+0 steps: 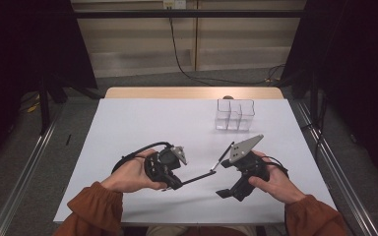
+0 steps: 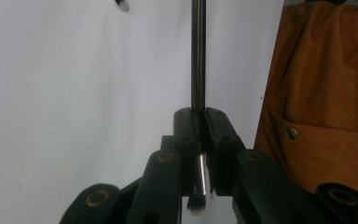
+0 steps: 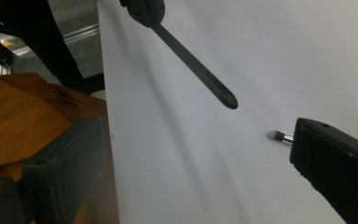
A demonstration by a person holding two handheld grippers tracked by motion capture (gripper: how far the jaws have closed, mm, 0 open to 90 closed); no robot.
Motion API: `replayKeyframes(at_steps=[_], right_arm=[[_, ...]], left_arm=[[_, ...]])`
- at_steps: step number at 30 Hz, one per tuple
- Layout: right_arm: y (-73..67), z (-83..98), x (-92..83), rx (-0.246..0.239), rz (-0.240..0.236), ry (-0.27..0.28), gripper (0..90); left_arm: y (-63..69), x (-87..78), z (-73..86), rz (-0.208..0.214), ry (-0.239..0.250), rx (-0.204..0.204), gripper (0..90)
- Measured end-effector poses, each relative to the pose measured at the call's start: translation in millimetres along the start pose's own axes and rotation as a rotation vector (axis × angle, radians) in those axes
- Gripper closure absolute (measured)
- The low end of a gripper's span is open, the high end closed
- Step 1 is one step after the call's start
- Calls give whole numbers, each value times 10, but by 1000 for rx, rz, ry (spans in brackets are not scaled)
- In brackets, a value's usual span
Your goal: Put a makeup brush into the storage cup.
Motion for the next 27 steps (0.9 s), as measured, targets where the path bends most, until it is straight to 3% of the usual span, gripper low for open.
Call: replayKeyframes(at_steps=[6,7,13,15,19,27], right_arm=[[14,-41,69,-32,2,-62,39],[15,-47,88,-40,-2,-71,39],[-24,-62,175,-90,-58,-120,40],[-25,-81,193,-84,-70,-142,29],[-9,-129,216,-94,-70,-169,51],[41,-197,282,-97,-93,-214,198]], left_arm=[[0,57,-29,-1,-53,24,840],[7,69,-32,2,-48,13,839],[14,99,-52,2,-79,39,839],[27,111,-52,-7,-70,26,839],[25,123,-67,-9,-86,38,839],[15,160,-77,-10,-110,47,839]])
Point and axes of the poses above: each handheld gripper's, and its own axes: x roughly forward along the jaws, z roughly out of its underside, y roughly to its right, the point moved 1 cm from there along x, roughly forward along the jaws, and after that the axes turned 4 degrees about z, right-handed, at the moved point
